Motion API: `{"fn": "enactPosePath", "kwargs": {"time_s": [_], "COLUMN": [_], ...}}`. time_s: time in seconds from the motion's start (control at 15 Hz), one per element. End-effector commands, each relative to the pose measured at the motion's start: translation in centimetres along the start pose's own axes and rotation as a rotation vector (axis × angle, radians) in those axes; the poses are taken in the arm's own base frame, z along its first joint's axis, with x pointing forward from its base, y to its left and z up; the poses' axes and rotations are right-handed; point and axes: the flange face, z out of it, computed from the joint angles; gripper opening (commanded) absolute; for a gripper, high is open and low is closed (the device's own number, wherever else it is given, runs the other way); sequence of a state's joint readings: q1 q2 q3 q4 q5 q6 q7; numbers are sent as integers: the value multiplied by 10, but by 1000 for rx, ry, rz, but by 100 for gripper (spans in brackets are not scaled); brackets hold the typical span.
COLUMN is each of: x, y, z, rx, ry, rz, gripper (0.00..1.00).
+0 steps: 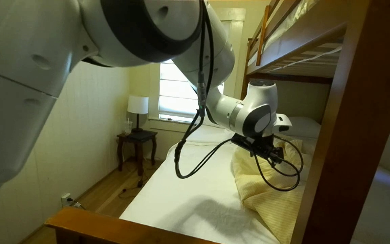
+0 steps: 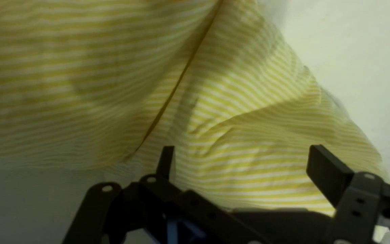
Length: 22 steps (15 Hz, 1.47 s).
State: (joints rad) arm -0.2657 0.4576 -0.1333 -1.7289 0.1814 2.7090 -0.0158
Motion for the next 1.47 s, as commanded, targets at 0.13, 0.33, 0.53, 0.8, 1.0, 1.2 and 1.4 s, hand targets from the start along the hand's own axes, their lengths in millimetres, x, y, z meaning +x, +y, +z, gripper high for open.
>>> {"fn": "enactPosePath", "kwargs": {"time_s": [0.13,0.33,0.53,0.8,1.0,1.2,1.4], "x": [10,40,59,78,73,55,37], "y": [8,45,76,88,102,110,116], "z": [12,28,53,74,100,129,154], "rx": [-56,-106,-185,-350,-473,-528,-547], "ry": [62,188,279,335,261,114,-14], "rz": [-4,103,191,287,394,464,508], "gripper": [100,100,100,100,83,59,37]}}
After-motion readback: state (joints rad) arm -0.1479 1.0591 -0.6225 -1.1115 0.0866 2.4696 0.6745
